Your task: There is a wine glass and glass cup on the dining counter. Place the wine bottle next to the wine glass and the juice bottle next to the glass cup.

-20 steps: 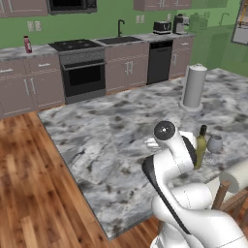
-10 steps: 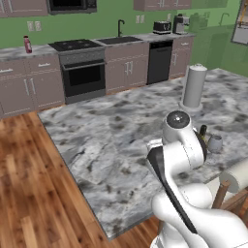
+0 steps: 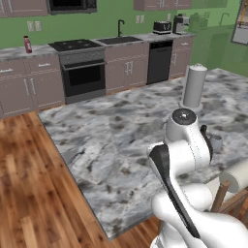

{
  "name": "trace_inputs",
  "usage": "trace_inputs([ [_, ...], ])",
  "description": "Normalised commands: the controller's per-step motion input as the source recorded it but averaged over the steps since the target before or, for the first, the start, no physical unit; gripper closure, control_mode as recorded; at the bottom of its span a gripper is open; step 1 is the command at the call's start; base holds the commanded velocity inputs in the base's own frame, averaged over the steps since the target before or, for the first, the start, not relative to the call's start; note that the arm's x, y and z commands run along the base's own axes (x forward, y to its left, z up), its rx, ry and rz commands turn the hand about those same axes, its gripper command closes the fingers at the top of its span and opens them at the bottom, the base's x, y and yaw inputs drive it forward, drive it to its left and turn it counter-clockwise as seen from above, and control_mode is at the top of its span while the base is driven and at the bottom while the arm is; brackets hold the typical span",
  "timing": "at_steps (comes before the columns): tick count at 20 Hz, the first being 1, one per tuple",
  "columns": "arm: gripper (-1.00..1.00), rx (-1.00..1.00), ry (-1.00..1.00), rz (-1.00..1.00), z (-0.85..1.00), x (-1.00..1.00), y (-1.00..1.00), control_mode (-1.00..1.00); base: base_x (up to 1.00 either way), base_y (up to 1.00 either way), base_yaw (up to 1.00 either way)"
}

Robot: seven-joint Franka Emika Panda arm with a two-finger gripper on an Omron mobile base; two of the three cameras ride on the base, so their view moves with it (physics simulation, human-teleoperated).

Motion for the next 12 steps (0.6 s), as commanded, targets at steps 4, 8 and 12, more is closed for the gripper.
trace_inputs([
  [4, -1.00, 0.09, 0.05, 0.09, 0.00, -0.17, 0.12, -1.00, 0.00, 0.00, 0.00],
  [8, -1.00, 0.05, 0.00, 0.10, 0.01, -0.18, 0.08, -1.00, 0.00, 0.00, 0.00],
  [12, -1.00, 0.02, 0.00, 0.04, 0.00, -0.18, 0.01, -1.00, 0.00, 0.00, 0.00],
])
